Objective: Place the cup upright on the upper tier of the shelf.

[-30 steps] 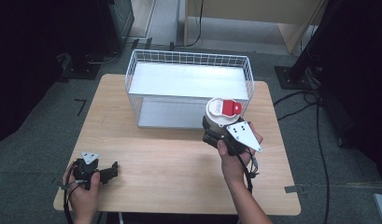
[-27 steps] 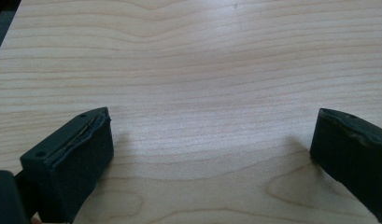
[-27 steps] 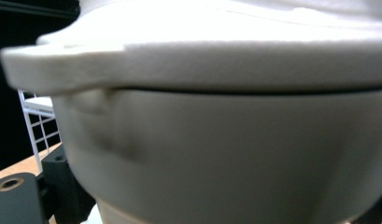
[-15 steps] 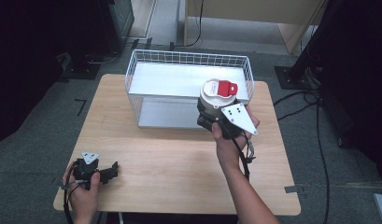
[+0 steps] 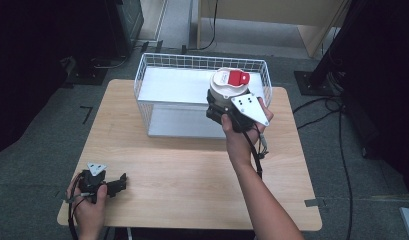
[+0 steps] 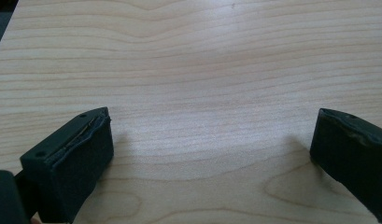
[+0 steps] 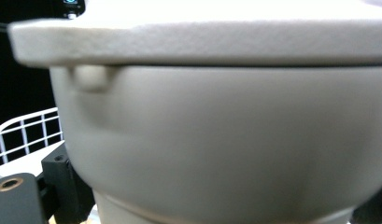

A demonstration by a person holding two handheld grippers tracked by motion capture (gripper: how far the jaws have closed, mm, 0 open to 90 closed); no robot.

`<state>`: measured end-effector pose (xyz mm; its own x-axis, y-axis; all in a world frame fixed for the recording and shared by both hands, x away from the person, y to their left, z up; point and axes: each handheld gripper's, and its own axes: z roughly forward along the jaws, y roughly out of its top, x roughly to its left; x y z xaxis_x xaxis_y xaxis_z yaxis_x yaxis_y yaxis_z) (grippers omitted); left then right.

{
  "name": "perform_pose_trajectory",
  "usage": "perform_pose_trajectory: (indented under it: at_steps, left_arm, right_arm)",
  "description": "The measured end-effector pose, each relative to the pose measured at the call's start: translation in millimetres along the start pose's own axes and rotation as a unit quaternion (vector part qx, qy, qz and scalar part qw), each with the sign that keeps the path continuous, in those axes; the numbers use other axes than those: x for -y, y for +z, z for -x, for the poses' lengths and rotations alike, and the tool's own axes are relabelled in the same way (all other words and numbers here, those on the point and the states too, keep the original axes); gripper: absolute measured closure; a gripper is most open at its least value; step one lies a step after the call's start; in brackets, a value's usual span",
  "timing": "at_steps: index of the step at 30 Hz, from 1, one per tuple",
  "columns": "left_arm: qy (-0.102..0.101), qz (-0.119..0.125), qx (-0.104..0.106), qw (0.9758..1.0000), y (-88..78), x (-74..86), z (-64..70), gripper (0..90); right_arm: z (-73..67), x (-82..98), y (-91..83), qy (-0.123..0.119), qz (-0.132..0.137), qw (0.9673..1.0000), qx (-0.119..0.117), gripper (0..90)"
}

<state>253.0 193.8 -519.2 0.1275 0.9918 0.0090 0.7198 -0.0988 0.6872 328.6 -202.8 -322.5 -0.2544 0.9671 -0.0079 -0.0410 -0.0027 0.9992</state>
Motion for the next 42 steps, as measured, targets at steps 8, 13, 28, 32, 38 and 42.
perform_pose_trajectory:
  at_steps: [8, 13, 28, 32, 38, 42]
  left_arm:
    - [0.000, 0.000, 0.000, 1.0000, 0.0, 0.0, 0.0, 0.0]
    - [0.001, 0.000, 0.001, 1.0000, 0.0, 0.0, 0.2, 0.0]
    - [0.004, -0.001, 0.004, 1.0000, -0.2, 0.0, 0.3, 0.0]
    - [0.006, -0.001, 0.005, 1.0000, 0.1, -0.2, 0.8, 0.0]
    - [0.007, -0.001, 0.006, 1.0000, 0.3, -0.4, 1.4, 0.0]
    - [0.007, -0.001, 0.006, 1.0000, 0.2, -0.4, 1.3, 0.0]
  right_arm:
    - [3.1, -3.4, 24.1, 0.005, -0.005, 0.9998, 0.018, 7.2]
    - [5.9, -3.0, 41.4, 0.008, -0.014, 0.9995, 0.028, 7.2]
    - [1.2, -1.7, 91.9, 0.007, -0.020, 0.9987, 0.046, 6.7]
    - [-1.4, -3.8, 100.8, 0.001, -0.019, 0.9986, 0.050, 3.4]
    - [-6.1, -3.5, 106.4, -0.018, -0.021, 0.9985, 0.046, 3.3]
    - [-4.9, -2.9, 104.4, -0.015, -0.021, 0.9986, 0.045, 3.3]
